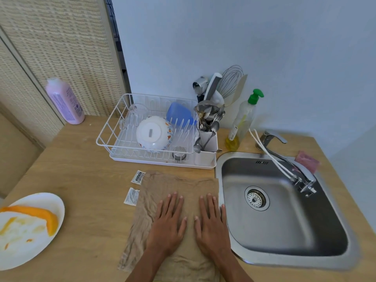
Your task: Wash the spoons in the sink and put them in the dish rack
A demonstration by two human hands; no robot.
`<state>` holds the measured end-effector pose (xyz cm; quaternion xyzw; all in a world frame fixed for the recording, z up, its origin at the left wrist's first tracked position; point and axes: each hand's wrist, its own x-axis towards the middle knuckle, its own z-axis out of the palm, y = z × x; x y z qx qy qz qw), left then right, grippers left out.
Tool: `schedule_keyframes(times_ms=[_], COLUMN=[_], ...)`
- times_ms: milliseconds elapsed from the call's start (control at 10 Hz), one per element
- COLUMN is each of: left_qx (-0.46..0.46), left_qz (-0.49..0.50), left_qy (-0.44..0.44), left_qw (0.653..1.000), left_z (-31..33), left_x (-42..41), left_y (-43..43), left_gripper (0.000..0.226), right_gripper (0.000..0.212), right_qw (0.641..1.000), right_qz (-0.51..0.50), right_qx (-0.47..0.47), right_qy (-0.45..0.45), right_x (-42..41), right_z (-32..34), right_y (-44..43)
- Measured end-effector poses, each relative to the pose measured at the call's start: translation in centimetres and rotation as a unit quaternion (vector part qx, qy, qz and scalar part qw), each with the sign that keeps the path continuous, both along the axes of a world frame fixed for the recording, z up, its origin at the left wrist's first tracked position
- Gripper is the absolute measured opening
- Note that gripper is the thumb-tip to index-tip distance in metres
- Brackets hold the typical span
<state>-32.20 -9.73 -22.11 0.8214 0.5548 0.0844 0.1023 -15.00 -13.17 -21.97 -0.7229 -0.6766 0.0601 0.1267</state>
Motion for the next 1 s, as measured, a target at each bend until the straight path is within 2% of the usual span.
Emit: schedule_keyframes(times_ms=[800, 900, 1000], left_qx=[-0.009, 0.003, 0.006], left_qz=[0.002, 0.002, 0.001], left_qy=[0.010, -0.001, -0.019], left_qw=[1.000, 1.000, 1.000], left_z=[0.2, 0.1, 0.3], left_x=[0.0, 0.1, 0.1], left_y=[0.0, -0.1, 0.0], left_gripper=[0.064, 0.064, 0.064], right_gripper=[0.063, 0.055, 0.033], right_qw=[1.000, 0.989, 0.946], right_qz=[0.013, -0.023, -0.099], right_qx=[-0.023, -0.010, 0.107], right_qy=[0.010, 0.145, 0.289], right_x=[0.6, 0.6, 1.3], right_z=[0.8, 3.2, 10.5], right_y=[0.2, 0.6, 1.8])
